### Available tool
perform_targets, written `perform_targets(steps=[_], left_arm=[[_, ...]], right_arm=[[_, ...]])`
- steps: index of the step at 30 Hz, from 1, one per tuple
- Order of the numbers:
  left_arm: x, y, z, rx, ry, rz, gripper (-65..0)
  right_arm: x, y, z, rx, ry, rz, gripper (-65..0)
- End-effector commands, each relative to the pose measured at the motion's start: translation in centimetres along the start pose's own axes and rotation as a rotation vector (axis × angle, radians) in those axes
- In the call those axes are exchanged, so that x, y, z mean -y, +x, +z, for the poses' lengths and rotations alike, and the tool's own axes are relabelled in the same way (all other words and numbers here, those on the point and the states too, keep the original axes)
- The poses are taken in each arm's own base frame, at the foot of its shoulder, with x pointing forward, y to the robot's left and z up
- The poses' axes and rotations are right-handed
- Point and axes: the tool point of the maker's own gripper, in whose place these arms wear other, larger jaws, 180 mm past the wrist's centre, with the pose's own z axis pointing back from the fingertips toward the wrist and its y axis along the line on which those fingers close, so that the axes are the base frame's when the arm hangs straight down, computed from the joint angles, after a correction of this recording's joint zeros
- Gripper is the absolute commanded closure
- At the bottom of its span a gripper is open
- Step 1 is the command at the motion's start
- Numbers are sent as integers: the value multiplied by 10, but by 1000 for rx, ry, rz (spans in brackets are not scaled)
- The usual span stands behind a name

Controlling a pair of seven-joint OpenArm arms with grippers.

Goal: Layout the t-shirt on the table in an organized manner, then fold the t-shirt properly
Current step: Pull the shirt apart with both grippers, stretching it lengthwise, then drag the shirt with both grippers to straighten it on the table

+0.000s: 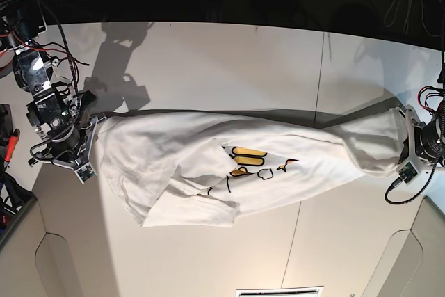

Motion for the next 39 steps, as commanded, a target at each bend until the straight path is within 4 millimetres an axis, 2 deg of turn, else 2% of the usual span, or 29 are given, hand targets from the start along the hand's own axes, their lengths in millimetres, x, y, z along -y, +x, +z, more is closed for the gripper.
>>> perform_targets(steps=[1,2,3,7,11,13,15,22,25,29,34,39], left_arm=[[-18,7,5,24,35,-8,-188],[-18,8,5,30,36,-6,-259],[-20,9,5,32,49,0,-298],[-35,5,6,11,131,-6,-303],[-26,-5,6,-43,82,56,-303],[-5,-7,5,-48,-23,87,-303],[6,-12,4,-51,-69,108,-303],[1,-70,-9,-143,-37,230,-303],[-6,-81,-12,-152,-8,271,-303],[-11,-75,-13,-134,-1,288,-303],[-15,-62,-20,-89,5,331,-303],[-6,-72,-35,-116,-1,408,-303]], right_arm=[[17,13,1,35,-39,-7,-54],[18,13,1,35,-39,-6,-54],[18,13,1,35,-39,-6,-54],[18,13,1,35,-39,-6,-54],[13,14,1,38,-16,-10,-54],[2,17,2,48,46,-17,-55],[-13,24,5,68,114,-35,-55],[-62,54,11,128,250,-73,-55],[-80,71,16,176,294,-84,-55],[-93,83,19,205,317,-104,-55],[-95,85,20,209,322,-108,-55],[-95,85,20,208,322,-108,-55]])
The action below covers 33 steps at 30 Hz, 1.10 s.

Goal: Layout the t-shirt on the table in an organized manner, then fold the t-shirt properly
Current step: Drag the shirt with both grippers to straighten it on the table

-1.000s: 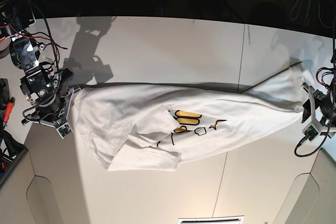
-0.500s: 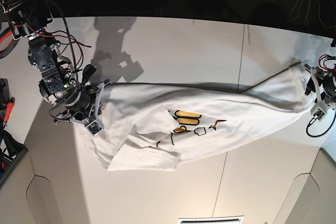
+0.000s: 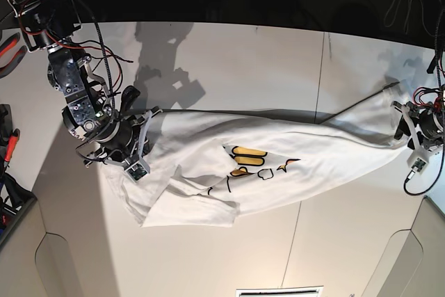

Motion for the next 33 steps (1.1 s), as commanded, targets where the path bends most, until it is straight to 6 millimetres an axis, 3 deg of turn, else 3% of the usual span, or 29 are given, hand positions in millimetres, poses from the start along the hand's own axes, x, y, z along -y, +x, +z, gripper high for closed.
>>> perform_targets(steps=[1,5,11,14,15,23,27,33], left_arm=[[-19,11,4,28,40,7,-303],[-18,8,2,21,38,16,-292],[-19,8,2,17,43,25,-145],[-19,8,2,17,43,25,-16],[-19,8,2,17,43,25,0],[-33,18,10,16,112,21,0],[-15,41,21,18,15,-1,0],[43,71,44,22,-236,-41,0]], right_arm=[[12,20,3,55,-24,2,-55],[11,20,3,55,-24,1,-55],[11,20,3,55,-24,1,-55],[11,20,3,55,-24,1,-55],[11,20,3,55,-24,1,-55],[11,20,3,55,-25,1,-55],[15,19,3,54,-42,-9,-55],[15,13,3,19,-44,-11,-55]])
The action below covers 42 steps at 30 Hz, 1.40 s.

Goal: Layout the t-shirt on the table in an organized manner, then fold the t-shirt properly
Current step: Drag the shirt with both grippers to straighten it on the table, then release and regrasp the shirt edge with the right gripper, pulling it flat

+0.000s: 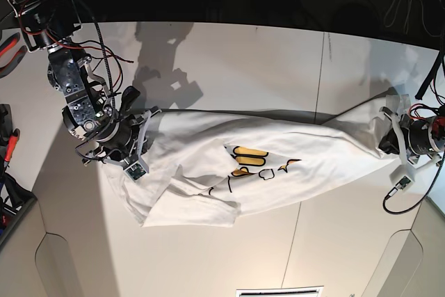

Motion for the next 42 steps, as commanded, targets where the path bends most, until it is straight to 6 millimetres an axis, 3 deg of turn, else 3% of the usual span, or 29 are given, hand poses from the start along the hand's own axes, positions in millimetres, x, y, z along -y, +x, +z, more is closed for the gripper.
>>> perform_targets(steps=[1,7,11,16,21,30,36,39,42], left_arm=[[-4,15,12,28,-8,-29,0],[45,7,24,-73,-245,4,0],[67,-26,36,-164,-369,55,0],[77,-80,51,-320,-409,75,0],[90,-112,53,-383,-423,91,0],[55,-172,48,-553,-164,-105,0],[27,-162,38,-485,3,-121,0],[19,-159,37,-475,42,-148,0],[19,-158,37,-470,42,-148,0]], right_arm=[[13,17,3,41,-30,-3,-55],[28,13,4,27,-98,-13,-44],[40,8,7,14,-143,8,-25],[56,1,10,2,-184,10,-25],[61,-1,12,-3,-198,11,-25],[71,-3,14,-15,-241,62,-36],[70,3,16,1,-239,98,-276],[57,24,21,54,-181,149,-281],[41,64,36,178,-138,228,-281]])
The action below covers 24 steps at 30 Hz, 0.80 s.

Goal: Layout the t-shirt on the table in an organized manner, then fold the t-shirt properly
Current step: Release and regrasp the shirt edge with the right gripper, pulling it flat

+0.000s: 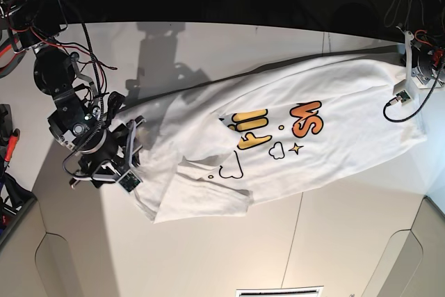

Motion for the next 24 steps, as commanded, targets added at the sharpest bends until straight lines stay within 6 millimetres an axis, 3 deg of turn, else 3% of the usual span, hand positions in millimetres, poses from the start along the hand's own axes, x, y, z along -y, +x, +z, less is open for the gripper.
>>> perform_targets(steps=[1,4,6,9,15,18,24], left_arm=[[-13,4,7,13,33,-6,0],[-13,5,7,19,33,-6,0],[-13,5,7,19,33,-6,0],[-13,5,7,19,33,-6,0],[-13,5,7,20,33,-6,0],[-13,6,7,24,33,-6,0],[-12,6,7,25,31,-5,0]], right_arm=[[15,33,7,100,-36,32,-283],[7,65,20,180,-46,141,-283],[-6,75,23,202,-33,195,-288],[-37,77,20,203,18,272,-339],[-94,84,7,197,106,347,-343],[-95,94,-9,184,94,347,-343],[-75,119,-42,142,71,338,-343]])
